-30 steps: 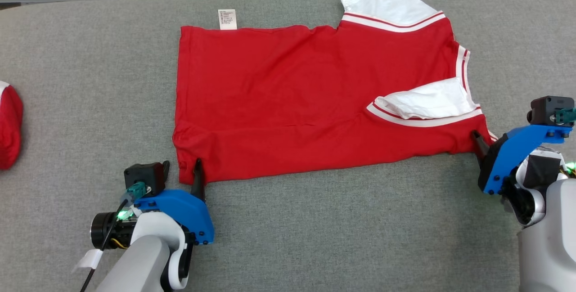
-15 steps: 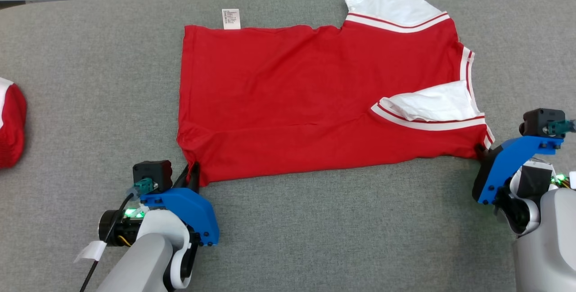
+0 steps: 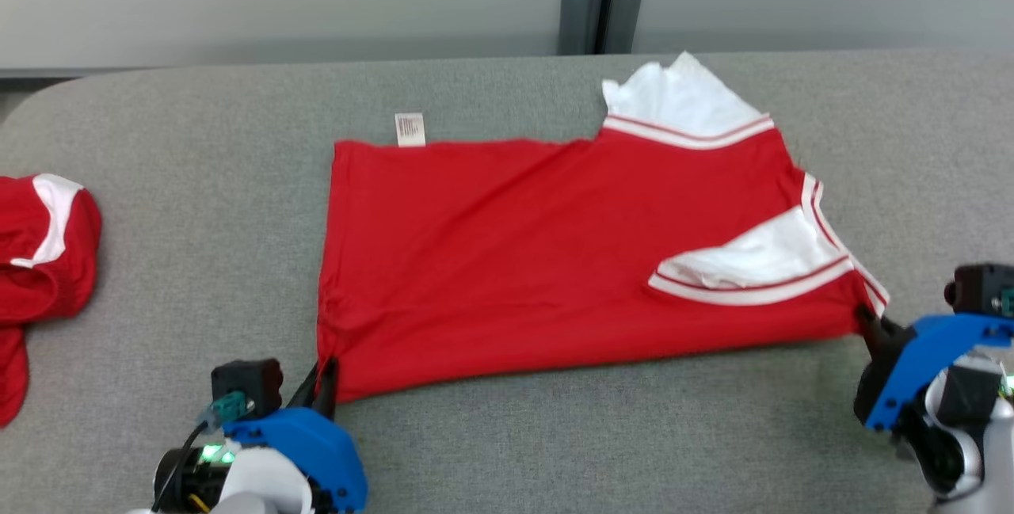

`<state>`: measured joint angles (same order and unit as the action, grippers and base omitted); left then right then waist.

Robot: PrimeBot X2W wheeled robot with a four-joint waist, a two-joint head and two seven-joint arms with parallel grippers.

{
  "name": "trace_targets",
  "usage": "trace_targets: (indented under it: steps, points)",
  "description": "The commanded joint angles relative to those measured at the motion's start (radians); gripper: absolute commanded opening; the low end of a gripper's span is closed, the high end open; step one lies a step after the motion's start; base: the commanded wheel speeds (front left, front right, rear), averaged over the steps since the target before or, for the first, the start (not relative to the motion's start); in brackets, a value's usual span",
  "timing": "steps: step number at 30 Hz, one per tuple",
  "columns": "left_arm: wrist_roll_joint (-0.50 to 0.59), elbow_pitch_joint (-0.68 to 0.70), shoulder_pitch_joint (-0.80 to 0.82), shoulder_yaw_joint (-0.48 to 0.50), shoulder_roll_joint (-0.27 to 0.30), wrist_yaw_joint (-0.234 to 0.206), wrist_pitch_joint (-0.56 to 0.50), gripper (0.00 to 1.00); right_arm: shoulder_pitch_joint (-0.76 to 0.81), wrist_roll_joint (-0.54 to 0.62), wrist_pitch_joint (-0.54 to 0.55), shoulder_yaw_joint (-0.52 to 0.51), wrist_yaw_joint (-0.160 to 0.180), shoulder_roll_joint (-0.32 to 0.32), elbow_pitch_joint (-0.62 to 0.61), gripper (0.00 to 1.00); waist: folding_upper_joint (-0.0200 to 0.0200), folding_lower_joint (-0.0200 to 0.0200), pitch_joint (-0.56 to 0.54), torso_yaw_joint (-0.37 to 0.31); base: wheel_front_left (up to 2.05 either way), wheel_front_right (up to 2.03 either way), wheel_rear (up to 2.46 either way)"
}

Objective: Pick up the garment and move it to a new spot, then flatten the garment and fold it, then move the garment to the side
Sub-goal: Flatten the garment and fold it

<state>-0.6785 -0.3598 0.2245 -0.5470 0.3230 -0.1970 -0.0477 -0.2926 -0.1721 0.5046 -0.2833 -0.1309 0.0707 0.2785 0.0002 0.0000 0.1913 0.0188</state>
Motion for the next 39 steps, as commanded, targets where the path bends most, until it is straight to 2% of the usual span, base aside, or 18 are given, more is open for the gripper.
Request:
trace_targets:
  steps: [1,9,13,14,15,16,23,30,35,37,39]
  points:
    - [-0.001,0.046,-0.043,0.002,0.027,-0.022,-0.015,0.00,0.066,-0.022,0.023,-0.008,0.000,-0.002,-0.051,0.00,-0.0002,0.0000,-0.021,-0.003,0.00,0.00,0.00]
    - [-0.022,0.194,-0.182,-0.007,0.075,-0.087,-0.087,0.00,0.240,-0.062,0.097,-0.034,0.000,-0.018,-0.226,0.00,-0.0002,0.0000,-0.039,-0.004,0.00,0.00,0.00]
    - [-0.039,0.249,-0.231,0.002,0.084,-0.114,-0.102,0.00,0.295,-0.106,0.109,-0.045,0.000,-0.019,-0.249,0.00,-0.0002,0.0000,-0.032,-0.005,0.00,0.00,0.00]
    - [-0.041,0.256,-0.237,0.002,0.086,-0.119,-0.110,0.19,0.301,-0.116,0.105,-0.045,0.000,-0.019,-0.245,0.00,-0.0002,0.0000,-0.030,-0.005,0.00,0.00,0.00]
    - [-0.039,0.262,-0.242,0.000,0.090,-0.123,-0.114,0.49,0.306,-0.123,0.107,-0.045,0.000,-0.019,-0.238,0.83,-0.0002,0.0000,-0.028,-0.005,0.00,0.00,0.00]
    - [-0.036,0.267,-0.243,-0.002,0.093,-0.127,-0.118,1.00,0.312,-0.130,0.111,-0.043,0.000,-0.019,-0.233,1.00,-0.0002,0.0000,-0.027,-0.005,0.00,0.00,0.00]
    - [-0.040,0.294,-0.245,-0.001,0.107,-0.136,-0.136,1.00,0.282,-0.118,0.109,-0.021,0.000,-0.019,-0.225,1.00,-0.0002,0.0000,-0.026,-0.014,0.00,0.00,0.00]
    - [-0.009,0.395,-0.133,-0.006,0.221,-0.098,-0.259,1.00,0.169,-0.051,0.211,0.025,0.000,-0.014,-0.346,1.00,-0.0002,0.0000,-0.016,-0.029,0.00,0.00,0.00]
    - [-0.042,0.413,0.035,0.013,0.298,-0.012,-0.395,1.00,0.003,-0.067,0.303,0.103,0.000,0.039,-0.397,1.00,-0.0002,0.0000,0.012,-0.044,0.00,0.00,0.00]
    - [-0.072,0.405,0.110,0.010,0.322,0.057,-0.453,1.00,-0.080,-0.081,0.334,0.141,0.000,0.064,-0.381,1.00,-0.0002,0.0000,0.033,-0.056,0.00,0.00,0.00]
    - [-0.095,0.386,0.185,0.022,0.347,0.099,-0.511,1.00,-0.169,-0.098,0.360,0.179,0.000,0.081,-0.347,1.00,-0.0002,0.0000,0.059,-0.065,0.00,0.00,0.00]
